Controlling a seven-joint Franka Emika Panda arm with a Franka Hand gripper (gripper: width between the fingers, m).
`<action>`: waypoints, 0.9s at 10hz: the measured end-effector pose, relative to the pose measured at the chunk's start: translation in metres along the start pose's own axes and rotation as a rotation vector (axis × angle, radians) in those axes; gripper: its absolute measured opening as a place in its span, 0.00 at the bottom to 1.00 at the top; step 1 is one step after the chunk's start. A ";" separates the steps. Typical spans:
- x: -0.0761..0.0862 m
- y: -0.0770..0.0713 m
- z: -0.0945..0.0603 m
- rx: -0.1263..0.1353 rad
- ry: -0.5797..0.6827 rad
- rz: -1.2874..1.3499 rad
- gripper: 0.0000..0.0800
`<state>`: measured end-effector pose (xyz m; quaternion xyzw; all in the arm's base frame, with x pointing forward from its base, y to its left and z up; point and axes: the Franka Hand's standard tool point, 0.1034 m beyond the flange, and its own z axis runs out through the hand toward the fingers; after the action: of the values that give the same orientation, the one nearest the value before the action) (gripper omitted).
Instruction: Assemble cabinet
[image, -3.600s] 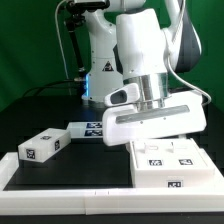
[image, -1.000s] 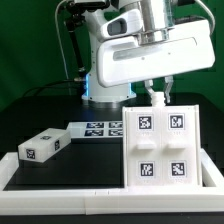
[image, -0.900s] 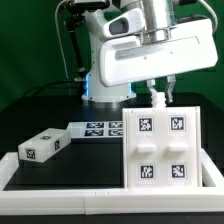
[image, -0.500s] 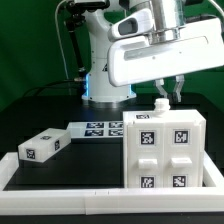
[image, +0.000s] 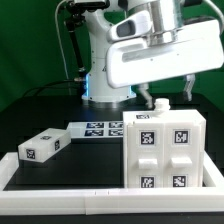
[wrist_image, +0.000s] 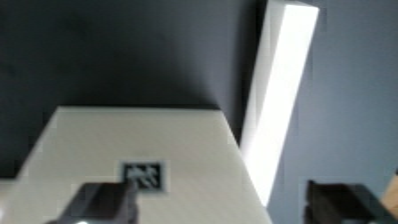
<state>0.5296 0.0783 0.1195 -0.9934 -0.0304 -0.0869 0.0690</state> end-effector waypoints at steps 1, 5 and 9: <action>-0.021 0.021 0.006 -0.018 -0.009 0.008 0.76; -0.061 0.118 0.002 -0.063 -0.047 -0.002 1.00; -0.066 0.151 0.001 -0.074 -0.038 -0.012 1.00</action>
Offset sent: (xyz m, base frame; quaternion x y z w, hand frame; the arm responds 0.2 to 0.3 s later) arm -0.0398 -0.0935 -0.0129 -0.0175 -0.0231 0.0275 0.9992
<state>0.4760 -0.0745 0.0870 -0.9965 -0.0346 -0.0693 0.0312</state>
